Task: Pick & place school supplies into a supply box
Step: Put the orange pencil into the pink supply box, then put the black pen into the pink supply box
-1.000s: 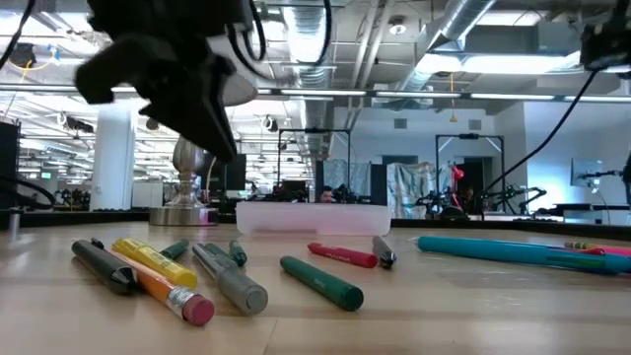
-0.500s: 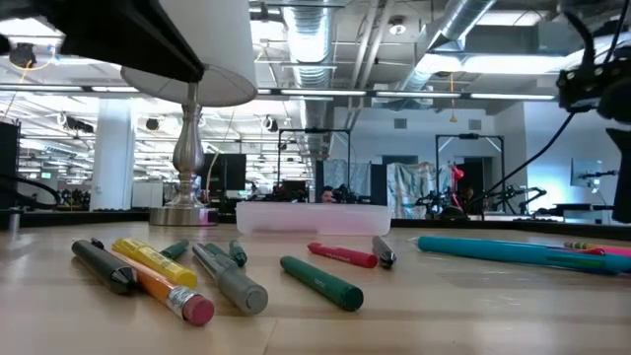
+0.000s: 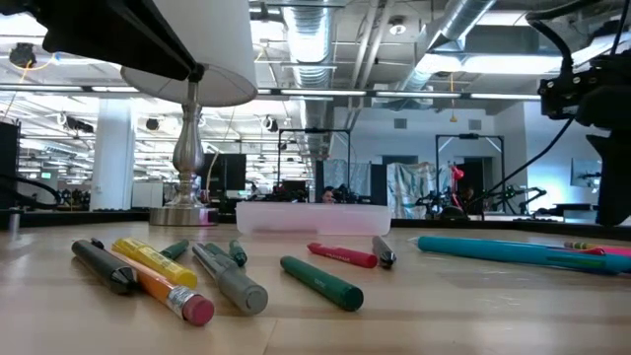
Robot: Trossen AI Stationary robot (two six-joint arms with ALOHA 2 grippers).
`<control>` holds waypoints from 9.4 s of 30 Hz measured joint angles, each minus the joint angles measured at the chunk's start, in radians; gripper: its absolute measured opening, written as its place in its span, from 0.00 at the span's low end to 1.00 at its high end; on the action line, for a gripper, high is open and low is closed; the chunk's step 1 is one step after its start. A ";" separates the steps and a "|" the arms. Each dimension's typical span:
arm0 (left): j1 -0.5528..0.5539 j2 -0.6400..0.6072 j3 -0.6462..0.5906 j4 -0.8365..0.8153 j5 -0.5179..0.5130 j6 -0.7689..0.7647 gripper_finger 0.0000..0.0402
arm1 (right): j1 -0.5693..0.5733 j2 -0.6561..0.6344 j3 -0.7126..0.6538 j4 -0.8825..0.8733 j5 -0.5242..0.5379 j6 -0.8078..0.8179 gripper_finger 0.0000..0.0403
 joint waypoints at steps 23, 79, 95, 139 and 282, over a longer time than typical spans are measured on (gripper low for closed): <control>0.000 0.000 0.000 -0.012 0.001 -0.008 0.14 | -0.030 0.023 -0.087 0.106 -0.125 0.013 0.31; 0.001 0.001 0.001 -0.075 -0.008 -0.020 0.14 | -0.107 0.033 -0.025 0.056 -0.040 -0.296 0.01; -0.030 0.001 0.001 -0.629 -0.011 -0.667 0.14 | -0.343 0.029 0.178 0.132 0.141 -0.851 0.00; -0.128 0.002 -0.001 -0.726 -0.042 -0.797 0.14 | -0.829 0.492 0.597 0.608 -0.207 -1.615 0.05; 0.202 0.124 -0.006 0.103 0.842 0.234 0.14 | 0.273 0.056 0.234 -0.247 0.611 -0.254 0.29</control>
